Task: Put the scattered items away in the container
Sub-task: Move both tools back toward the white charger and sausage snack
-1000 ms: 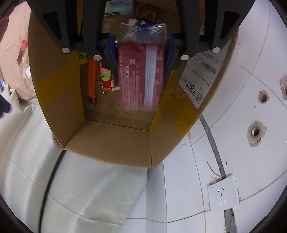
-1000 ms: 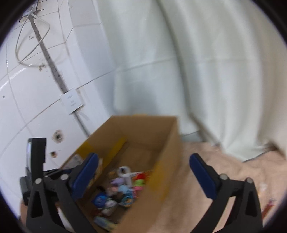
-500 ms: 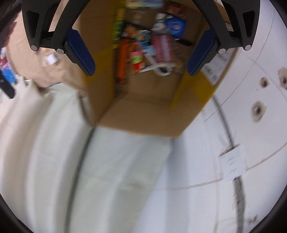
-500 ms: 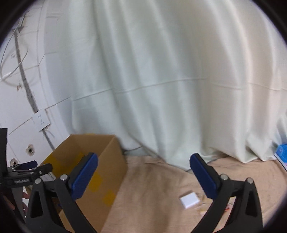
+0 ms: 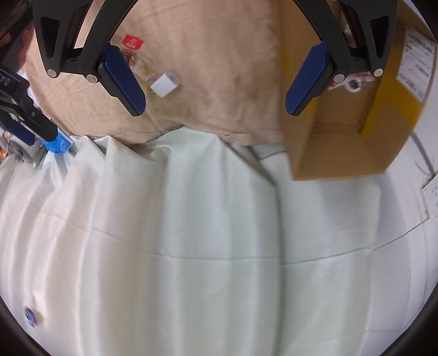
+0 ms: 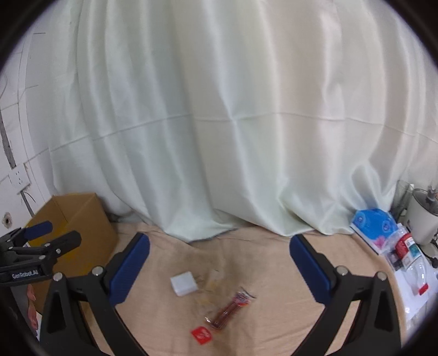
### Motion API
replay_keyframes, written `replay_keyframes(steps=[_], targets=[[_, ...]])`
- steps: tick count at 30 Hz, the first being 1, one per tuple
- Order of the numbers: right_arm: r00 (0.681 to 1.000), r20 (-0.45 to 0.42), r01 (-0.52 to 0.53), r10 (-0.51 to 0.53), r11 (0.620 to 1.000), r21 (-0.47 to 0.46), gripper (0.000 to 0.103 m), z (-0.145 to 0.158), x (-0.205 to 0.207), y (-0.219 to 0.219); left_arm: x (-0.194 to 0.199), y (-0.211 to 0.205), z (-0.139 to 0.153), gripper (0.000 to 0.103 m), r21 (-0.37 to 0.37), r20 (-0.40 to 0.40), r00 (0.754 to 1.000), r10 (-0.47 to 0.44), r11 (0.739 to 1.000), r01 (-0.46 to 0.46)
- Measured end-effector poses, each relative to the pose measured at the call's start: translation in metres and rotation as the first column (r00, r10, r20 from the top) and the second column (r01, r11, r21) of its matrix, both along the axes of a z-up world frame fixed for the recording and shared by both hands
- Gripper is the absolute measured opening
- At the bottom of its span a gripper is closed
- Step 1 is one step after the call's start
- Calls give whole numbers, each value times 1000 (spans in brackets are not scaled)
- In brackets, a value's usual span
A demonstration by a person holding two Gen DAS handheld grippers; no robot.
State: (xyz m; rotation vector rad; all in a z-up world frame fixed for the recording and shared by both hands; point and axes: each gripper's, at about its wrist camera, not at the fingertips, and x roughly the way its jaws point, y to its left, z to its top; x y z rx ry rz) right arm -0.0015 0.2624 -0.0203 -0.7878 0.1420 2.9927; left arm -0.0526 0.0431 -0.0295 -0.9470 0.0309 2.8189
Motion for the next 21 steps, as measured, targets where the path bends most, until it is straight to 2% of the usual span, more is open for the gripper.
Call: replay_keyframes(steps=[8,15,21], targets=[[996,82,40,-36,998,-52,103,-46,2,32,-23,54,-61,103,-64,79,992,-94,993,100],[990,132,45,-38,998,-50,103,-79,0,34,-34,65,-116,103,-73,164,981,-100,991,113],[980,199,32,-22,998,-48,103,-111,1,33,-39,69,-144,103,-85,220,969,-112,987,134]])
